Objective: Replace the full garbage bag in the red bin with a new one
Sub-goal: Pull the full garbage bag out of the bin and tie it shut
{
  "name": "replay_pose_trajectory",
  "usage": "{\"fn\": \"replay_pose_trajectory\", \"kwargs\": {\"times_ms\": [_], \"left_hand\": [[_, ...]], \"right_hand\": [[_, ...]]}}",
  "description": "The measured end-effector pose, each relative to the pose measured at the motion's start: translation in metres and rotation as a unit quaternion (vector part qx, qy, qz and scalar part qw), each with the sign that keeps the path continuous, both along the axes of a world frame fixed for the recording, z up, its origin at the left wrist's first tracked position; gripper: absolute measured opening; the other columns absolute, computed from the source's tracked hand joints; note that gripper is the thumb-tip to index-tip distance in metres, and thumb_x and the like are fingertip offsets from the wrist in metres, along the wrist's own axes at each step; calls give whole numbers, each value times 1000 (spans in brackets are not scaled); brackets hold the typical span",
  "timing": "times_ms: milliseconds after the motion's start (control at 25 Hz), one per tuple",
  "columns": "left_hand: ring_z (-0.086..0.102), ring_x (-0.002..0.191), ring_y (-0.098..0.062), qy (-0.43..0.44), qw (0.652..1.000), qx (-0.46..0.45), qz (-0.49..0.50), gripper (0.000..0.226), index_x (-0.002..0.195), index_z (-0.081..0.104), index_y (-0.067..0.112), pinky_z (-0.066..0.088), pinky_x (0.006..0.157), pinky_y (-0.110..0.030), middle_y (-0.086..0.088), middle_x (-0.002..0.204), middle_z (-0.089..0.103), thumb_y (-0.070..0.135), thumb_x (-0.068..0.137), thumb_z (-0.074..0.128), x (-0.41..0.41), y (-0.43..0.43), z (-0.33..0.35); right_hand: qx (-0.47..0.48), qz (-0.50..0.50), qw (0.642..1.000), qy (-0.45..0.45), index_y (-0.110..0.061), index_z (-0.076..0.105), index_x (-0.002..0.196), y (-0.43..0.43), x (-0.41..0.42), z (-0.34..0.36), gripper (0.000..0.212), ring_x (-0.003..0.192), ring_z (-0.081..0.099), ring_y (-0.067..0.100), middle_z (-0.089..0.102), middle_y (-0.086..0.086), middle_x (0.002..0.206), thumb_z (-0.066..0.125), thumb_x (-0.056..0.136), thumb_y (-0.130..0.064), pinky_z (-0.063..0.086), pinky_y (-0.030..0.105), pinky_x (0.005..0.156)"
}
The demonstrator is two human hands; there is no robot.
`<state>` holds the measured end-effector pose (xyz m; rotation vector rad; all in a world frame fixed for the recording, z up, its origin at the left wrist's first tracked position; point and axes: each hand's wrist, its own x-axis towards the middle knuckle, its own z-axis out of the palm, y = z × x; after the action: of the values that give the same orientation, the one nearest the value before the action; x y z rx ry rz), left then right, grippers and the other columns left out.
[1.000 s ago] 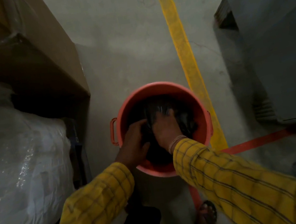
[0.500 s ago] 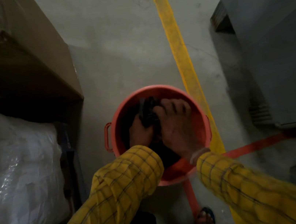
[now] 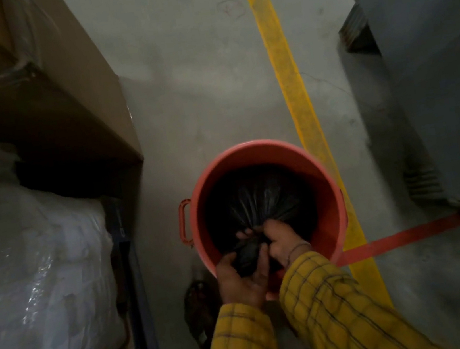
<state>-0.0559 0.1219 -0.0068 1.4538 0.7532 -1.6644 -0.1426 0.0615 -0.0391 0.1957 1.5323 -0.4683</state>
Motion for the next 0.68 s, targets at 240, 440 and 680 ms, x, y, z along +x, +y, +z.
{"fn": "replay_pose_trajectory", "kwargs": {"times_ms": [240,440,680], "left_hand": [[58,110,-31,-649,519,-229,-506,46,109,58,20,46,92,-44,-9,109,62,53,77,65,66,-80,-25],[60,118,-36,-495,361,-329,-719,88,148,26,27,48,95,-49,-14,128,61,43,75,71,73,-162,-81],[66,90,-47,-546,351,-327,-687,70,139,34,27,50,73,-44,-22,101,67,16,77,62,66,-165,-74]], "right_hand": [[-14,596,768,235,-1,56,136,-15,-18,-3,43,136,50,34,52,18,147,46,100,-21,40,37,112],[-61,694,616,367,-16,68,118,-1,-16,-15,34,121,61,30,67,5,128,49,92,-26,32,49,108],[-53,602,701,379,-9,66,123,-9,-30,-19,40,125,53,43,60,17,134,51,94,-33,45,49,106]]}}
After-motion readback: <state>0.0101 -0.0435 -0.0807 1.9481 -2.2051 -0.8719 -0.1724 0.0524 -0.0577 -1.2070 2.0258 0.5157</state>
